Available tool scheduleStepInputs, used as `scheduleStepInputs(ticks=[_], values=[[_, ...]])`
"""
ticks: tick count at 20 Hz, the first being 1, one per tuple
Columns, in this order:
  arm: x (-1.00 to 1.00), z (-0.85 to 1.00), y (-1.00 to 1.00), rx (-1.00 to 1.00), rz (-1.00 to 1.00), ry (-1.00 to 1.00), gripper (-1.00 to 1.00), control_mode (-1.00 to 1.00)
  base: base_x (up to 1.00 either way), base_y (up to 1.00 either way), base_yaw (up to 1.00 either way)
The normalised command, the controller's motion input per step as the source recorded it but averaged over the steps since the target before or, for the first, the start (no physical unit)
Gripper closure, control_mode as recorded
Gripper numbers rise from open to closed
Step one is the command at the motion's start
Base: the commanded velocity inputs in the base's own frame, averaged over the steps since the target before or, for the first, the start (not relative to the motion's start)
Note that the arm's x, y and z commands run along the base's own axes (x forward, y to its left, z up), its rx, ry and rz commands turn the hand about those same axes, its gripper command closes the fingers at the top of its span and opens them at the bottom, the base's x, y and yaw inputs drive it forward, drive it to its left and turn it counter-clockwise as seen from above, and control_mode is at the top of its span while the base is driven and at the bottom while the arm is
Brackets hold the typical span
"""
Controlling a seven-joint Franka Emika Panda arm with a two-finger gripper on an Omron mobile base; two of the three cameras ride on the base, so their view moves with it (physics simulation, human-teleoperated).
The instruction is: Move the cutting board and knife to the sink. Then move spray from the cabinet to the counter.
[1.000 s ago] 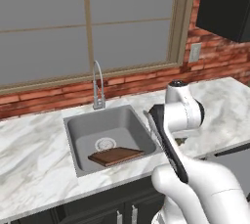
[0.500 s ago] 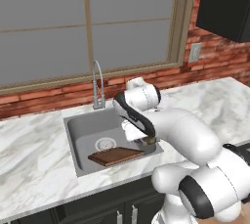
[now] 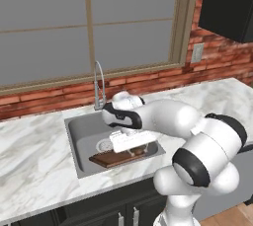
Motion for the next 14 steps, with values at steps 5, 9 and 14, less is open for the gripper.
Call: scheduleStepInputs(ticks=[5,9,14], values=[[0.04,-0.13,0.16,0.02,0.02,0.0,1.0,-1.0,0.0,0.0,0.0],[0.19,0.0,0.13,0.0,0.0,0.04,1.0,-1.0,0.0,0.0,0.0],[0.4,-0.08,0.26,0.0,0.02,0.21,1.0,-1.0,0.0,0.0,0.0]])
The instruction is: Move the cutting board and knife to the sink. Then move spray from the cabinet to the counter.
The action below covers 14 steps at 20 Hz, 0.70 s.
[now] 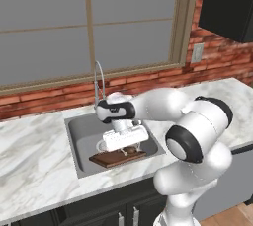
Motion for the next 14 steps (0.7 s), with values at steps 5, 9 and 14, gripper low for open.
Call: scheduleStepInputs(ticks=[5,9,14], values=[[0.34,-0.39,0.27,0.03,0.08,0.11,1.0,-1.0,0.0,0.0,0.0],[0.36,-0.38,0.22,0.0,0.07,0.07,1.0,-1.0,0.0,0.0,0.0],[0.41,-0.35,0.15,0.0,0.01,0.07,1.0,-1.0,0.0,0.0,0.0]])
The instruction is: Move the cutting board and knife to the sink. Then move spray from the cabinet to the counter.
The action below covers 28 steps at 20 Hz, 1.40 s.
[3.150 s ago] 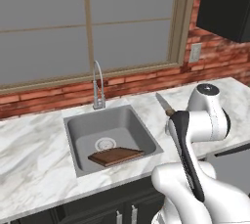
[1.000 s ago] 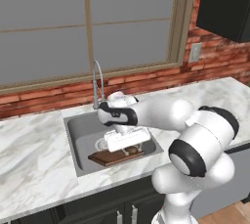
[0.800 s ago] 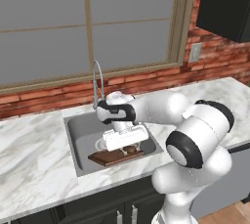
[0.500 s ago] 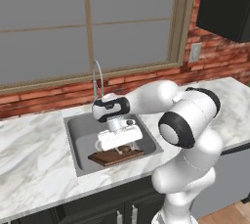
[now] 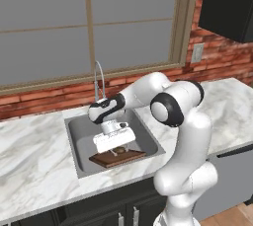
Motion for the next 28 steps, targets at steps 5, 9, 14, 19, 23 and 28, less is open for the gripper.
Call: scheduleStepInputs(ticks=[5,9,14,19,23,28], values=[[0.33,-0.44,0.12,0.0,0.0,0.1,1.0,-1.0,0.0,0.0,0.0],[0.06,-0.2,0.04,0.02,0.0,0.02,1.0,-1.0,0.0,0.0,0.0],[-0.03,-0.28,0.03,0.06,-0.04,0.0,1.0,-1.0,0.0,0.0,0.0],[-0.07,-0.29,0.03,0.06,-0.08,0.0,-1.0,-1.0,0.0,0.0,0.0],[0.0,-0.11,0.07,0.02,-0.04,0.0,-1.0,-1.0,0.0,0.0,0.0],[0.0,0.0,0.1,0.0,0.0,0.0,-1.0,-1.0,0.0,0.0,0.0]])
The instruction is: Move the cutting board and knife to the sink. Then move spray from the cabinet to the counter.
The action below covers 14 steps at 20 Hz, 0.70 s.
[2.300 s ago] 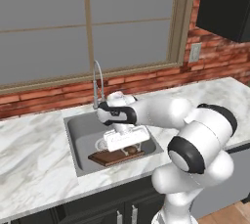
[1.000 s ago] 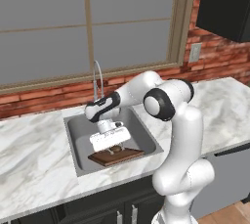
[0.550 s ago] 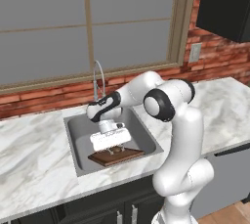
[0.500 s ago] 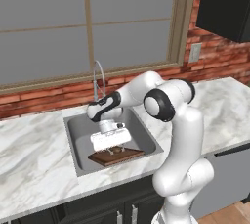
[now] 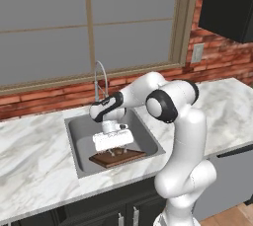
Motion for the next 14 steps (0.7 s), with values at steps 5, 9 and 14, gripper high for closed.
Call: scheduleStepInputs(ticks=[5,9,14], values=[[-0.04,0.0,0.05,0.0,-0.01,0.0,-1.0,-1.0,0.0,0.0,0.0],[-0.16,0.11,0.14,-0.01,0.0,0.0,-1.0,-1.0,0.0,0.0,0.0],[-0.12,0.58,0.43,0.0,0.0,-0.1,-1.0,-1.0,0.0,0.0,0.0]])
